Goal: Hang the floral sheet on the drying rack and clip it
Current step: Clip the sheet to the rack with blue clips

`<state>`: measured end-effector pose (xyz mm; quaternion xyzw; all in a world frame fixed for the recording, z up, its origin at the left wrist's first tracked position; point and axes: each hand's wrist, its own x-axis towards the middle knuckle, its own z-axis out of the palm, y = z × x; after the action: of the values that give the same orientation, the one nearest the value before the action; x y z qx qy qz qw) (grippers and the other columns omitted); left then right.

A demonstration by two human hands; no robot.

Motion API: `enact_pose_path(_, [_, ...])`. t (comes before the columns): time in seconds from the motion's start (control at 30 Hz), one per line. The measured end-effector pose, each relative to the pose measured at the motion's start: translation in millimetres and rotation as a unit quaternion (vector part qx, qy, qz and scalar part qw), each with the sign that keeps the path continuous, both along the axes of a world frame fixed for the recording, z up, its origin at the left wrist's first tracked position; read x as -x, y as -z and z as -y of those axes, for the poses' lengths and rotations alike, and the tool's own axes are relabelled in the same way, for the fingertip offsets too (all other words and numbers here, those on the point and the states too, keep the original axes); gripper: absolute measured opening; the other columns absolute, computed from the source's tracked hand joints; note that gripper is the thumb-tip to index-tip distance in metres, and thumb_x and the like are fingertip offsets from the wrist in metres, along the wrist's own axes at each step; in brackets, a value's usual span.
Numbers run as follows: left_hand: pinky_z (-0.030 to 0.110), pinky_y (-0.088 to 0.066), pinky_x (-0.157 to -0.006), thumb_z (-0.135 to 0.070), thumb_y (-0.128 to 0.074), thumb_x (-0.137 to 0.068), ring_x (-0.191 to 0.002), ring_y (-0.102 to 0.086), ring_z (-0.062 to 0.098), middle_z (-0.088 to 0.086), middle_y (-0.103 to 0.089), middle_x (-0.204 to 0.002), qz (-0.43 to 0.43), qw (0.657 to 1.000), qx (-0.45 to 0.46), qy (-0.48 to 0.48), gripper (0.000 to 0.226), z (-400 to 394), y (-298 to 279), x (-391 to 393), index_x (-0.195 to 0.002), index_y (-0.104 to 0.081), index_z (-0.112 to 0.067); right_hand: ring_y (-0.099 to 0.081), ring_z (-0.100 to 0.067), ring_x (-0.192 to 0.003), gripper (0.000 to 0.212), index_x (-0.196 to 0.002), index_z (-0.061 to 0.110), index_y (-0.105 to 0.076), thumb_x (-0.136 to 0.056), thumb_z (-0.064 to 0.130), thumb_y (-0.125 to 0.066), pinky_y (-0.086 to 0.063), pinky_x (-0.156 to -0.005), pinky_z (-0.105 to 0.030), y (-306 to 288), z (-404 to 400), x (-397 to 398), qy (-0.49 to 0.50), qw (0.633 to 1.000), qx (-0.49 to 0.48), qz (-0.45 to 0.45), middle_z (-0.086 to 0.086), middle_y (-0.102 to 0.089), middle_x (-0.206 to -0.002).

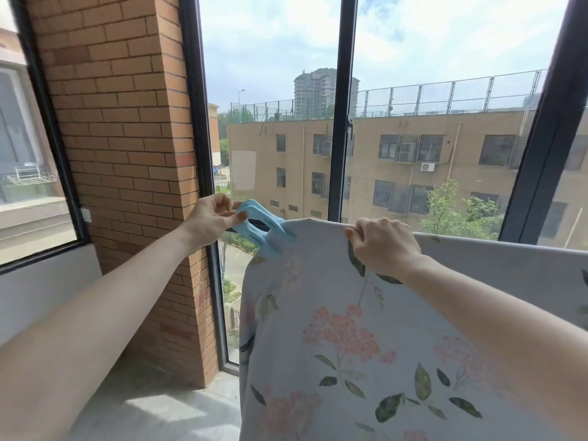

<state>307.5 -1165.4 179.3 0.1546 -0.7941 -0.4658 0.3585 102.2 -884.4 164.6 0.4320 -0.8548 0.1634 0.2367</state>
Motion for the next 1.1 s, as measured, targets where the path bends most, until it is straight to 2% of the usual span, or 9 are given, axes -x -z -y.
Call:
enact_pose_path(0.2, [0.049,-0.049,-0.104,-0.029,-0.075,-0.093,-0.106,-0.062,0.026,0.006,-0.065,-0.120,0.097,0.994,-0.039,0.022,0.027,9.8,8.9,-10.4,-0.100,-0.054,-0.014,-0.057,-0.023,-0.072,0.039,-0.087,0.023,-0.061,-0.105,0.050,-0.039,-0.042,-0.070,-0.036,0.0,3.7,-5.0,-0.004,1.000,-0.002,-0.002,0.004,-0.057,-0.074])
enact_pose_path(0.33, [0.042,-0.047,-0.096,-0.033,-0.069,-0.099,-0.109,-0.059,0.024,0.006,-0.062,-0.120,0.124,0.992,-0.018,-0.015,0.034,-0.2,11.8,-1.2,-0.126,-0.054,-0.018,-0.057,-0.021,-0.072,0.038,-0.088,0.025,-0.060,-0.105,0.051,-0.039,-0.043,-0.070,-0.036,1.4,8.1,-8.9,-0.008,1.000,0.001,-0.004,0.005,-0.059,-0.075])
enact_pose_path(0.5, [0.036,-0.036,-0.101,-0.042,-0.070,-0.097,-0.123,-0.046,0.017,-0.007,-0.041,-0.142,0.105,0.993,0.012,-0.050,0.063,-22.9,6.1,15.3,-0.147,-0.034,-0.024,-0.060,-0.021,-0.074,0.038,-0.090,0.025,-0.062,-0.105,0.050,-0.039,-0.045,-0.071,-0.036,1.5,3.1,-2.4,0.001,1.000,0.002,-0.002,0.004,-0.065,-0.080])
enact_pose_path(0.63, [0.036,-0.037,-0.101,-0.047,-0.071,-0.095,-0.124,-0.046,0.016,0.001,-0.041,-0.158,0.102,0.989,0.064,-0.090,0.065,-26.0,12.4,21.6,-0.147,-0.036,-0.029,-0.061,-0.021,-0.074,0.039,-0.091,0.024,-0.062,-0.105,0.051,-0.038,-0.046,-0.072,-0.036,2.3,1.5,1.0,0.010,1.000,0.002,-0.010,0.003,-0.068,-0.083])
enact_pose_path(0.73, [0.034,-0.037,-0.098,-0.046,-0.074,-0.092,-0.122,-0.048,0.016,0.001,-0.048,-0.150,0.085,0.985,0.085,-0.123,0.063,-28.3,16.9,21.5,-0.144,-0.043,-0.028,-0.061,-0.021,-0.075,0.038,-0.092,0.024,-0.062,-0.105,0.050,-0.038,-0.044,-0.071,-0.035,3.3,1.9,-0.2,0.010,1.000,0.001,-0.009,0.002,-0.068,-0.085])
enact_pose_path(0.8, [0.038,-0.040,-0.103,-0.048,-0.075,-0.087,-0.127,-0.048,0.018,-0.002,-0.051,-0.143,0.063,0.972,0.161,-0.158,0.064,-36.0,18.8,19.7,-0.140,-0.047,-0.029,-0.062,-0.022,-0.078,0.038,-0.096,0.023,-0.063,-0.106,0.050,-0.038,-0.043,-0.073,-0.035,3.4,2.2,-1.9,0.003,1.000,0.000,-0.007,0.002,-0.069,-0.088])
enact_pose_path(0.93, [0.031,-0.027,-0.108,-0.037,-0.080,-0.082,-0.126,-0.047,0.019,-0.006,-0.055,-0.134,0.015,0.929,0.335,-0.158,0.059,-68.6,14.6,22.0,-0.133,-0.054,-0.027,-0.060,-0.023,-0.107,0.030,-0.117,0.024,-0.062,-0.104,0.046,-0.046,-0.035,-0.097,-0.038,6.6,-6.0,-3.8,-0.040,0.999,0.012,0.008,0.002,-0.068,-0.116])
enact_pose_path(1.0, [0.029,-0.023,-0.107,-0.034,-0.081,-0.083,-0.127,-0.046,0.018,-0.007,-0.055,-0.136,0.016,0.917,0.375,-0.132,0.057,-87.1,10.4,25.4,-0.133,-0.055,-0.026,-0.052,-0.023,-0.123,0.035,-0.131,0.026,-0.060,-0.101,0.042,-0.054,-0.027,-0.112,-0.039,11.7,-20.1,-1.7,-0.055,0.998,0.040,0.010,0.004,-0.063,-0.129])
enact_pose_path(1.1, [0.035,-0.027,-0.111,-0.038,-0.078,-0.084,-0.131,-0.044,0.017,-0.009,-0.053,-0.139,0.049,0.913,0.396,-0.081,0.057,-111.6,9.5,37.1,-0.135,-0.054,-0.028,-0.047,-0.023,-0.129,0.043,-0.138,0.026,-0.057,-0.097,0.036,-0.062,-0.025,-0.118,-0.038,20.6,-60.3,9.4,-0.047,0.994,0.095,-0.003,0.006,-0.058,-0.136])
